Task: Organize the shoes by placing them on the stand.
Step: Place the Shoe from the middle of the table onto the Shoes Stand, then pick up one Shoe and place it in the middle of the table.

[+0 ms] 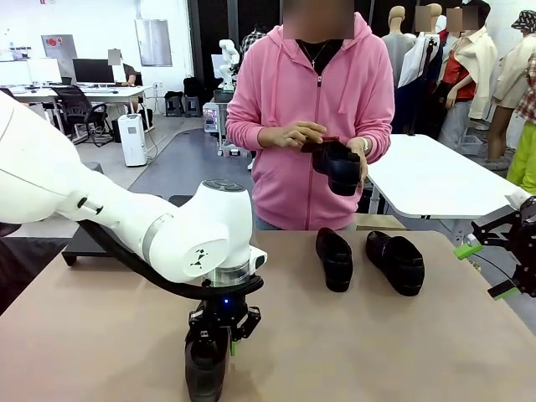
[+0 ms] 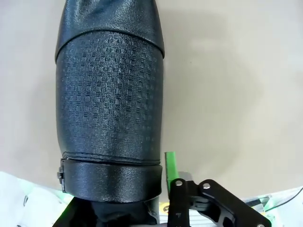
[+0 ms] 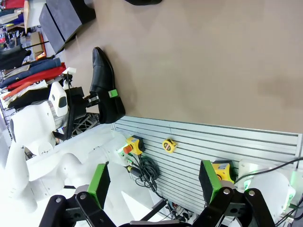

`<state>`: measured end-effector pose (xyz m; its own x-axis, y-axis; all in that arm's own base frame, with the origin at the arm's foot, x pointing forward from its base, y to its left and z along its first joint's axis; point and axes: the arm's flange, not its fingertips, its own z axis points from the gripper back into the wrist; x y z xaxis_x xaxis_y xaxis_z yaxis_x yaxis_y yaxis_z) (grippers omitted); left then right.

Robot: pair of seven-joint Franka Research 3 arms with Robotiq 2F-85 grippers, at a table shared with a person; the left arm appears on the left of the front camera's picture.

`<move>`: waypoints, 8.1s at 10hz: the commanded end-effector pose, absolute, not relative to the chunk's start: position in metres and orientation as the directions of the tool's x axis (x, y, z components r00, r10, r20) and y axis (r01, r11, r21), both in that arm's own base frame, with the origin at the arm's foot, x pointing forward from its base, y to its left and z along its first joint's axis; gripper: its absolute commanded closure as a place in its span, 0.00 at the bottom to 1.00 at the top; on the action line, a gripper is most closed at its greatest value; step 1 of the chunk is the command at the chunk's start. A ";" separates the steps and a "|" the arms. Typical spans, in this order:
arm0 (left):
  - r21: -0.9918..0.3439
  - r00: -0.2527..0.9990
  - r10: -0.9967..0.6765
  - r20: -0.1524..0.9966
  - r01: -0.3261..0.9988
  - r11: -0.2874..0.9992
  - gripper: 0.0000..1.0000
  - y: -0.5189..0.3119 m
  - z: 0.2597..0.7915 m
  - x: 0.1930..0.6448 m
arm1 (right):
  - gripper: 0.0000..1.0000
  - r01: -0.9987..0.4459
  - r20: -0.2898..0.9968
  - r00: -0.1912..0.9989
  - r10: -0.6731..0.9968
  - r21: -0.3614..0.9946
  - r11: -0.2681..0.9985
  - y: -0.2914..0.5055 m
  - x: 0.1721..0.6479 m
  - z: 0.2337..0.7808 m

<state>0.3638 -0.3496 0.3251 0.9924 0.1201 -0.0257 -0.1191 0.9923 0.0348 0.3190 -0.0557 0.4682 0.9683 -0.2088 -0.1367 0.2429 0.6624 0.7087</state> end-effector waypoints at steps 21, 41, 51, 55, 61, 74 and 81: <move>-0.127 0.942 0.120 0.314 -0.084 0.988 1.00 -0.129 0.538 0.323 | 0.00 0.241 -0.140 0.969 -0.202 0.702 0.671 -0.059 0.321 0.472; 0.074 0.838 0.137 0.528 -0.205 0.976 1.00 0.006 0.471 0.677 | 0.00 0.241 -0.140 0.969 -0.202 0.702 0.671 -0.059 0.321 0.472; 0.204 0.912 0.098 0.398 -0.192 0.960 0.00 -0.010 0.440 0.687 | 0.00 0.241 -0.140 0.969 -0.202 0.702 0.671 -0.059 0.321 0.472; 0.180 0.896 0.088 0.436 -0.183 0.966 0.00 -0.002 0.482 0.656 | 0.00 0.241 -0.140 0.969 -0.202 0.702 0.671 -0.059 0.321 0.472; -0.264 0.905 -0.305 0.297 0.385 0.884 0.00 0.020 0.586 0.447 | 0.00 0.241 -0.140 0.969 -0.202 0.702 0.671 -0.059 0.321 0.472; -0.877 0.978 0.088 0.187 0.126 0.464 0.00 0.072 0.530 0.386 | 0.00 0.241 -0.140 0.969 -0.202 0.702 0.671 -0.059 0.321 0.472; -0.877 0.978 0.088 0.187 0.126 0.464 0.00 0.072 0.530 0.386 | 0.00 0.241 -0.140 0.969 -0.202 0.702 0.671 -0.059 0.321 0.472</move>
